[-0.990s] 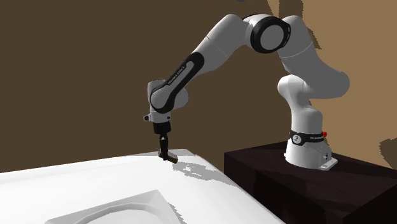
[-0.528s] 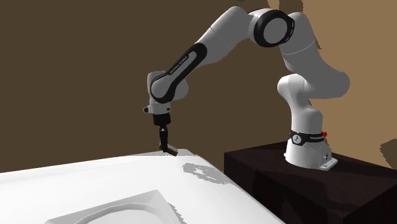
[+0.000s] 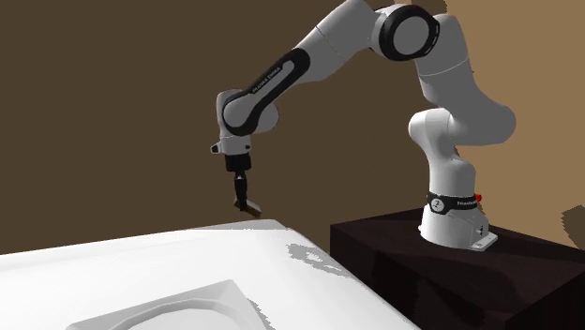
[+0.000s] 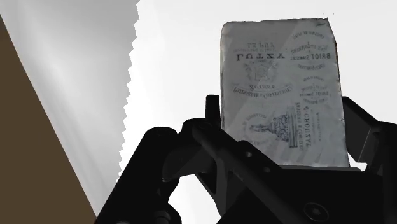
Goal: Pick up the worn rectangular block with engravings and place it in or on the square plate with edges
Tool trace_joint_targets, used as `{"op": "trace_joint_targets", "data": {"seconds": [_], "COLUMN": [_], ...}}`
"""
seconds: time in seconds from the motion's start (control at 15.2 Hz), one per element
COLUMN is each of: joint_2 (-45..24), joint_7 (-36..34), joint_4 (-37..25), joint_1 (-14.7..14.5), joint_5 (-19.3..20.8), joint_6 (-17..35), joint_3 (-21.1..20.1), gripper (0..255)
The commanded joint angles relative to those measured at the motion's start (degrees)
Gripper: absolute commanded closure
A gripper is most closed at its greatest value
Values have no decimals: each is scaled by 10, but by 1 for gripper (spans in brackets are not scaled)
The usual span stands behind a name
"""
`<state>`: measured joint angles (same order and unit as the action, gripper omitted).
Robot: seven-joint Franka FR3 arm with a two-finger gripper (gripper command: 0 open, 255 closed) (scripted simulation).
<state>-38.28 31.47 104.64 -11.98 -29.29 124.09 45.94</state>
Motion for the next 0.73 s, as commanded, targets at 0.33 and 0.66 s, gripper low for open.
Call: {"op": "trace_joint_targets", "data": {"seconds": [0.33,0.66], "joint_2": [-1,-16], "joint_7": [-74,-134], "joint_4": [-20,-58], "joint_1": [-56,-91], "joint_5": [4,1], "joint_6": [-17,-36], "joint_3": [-9,-24], "gripper": [255,255]}}
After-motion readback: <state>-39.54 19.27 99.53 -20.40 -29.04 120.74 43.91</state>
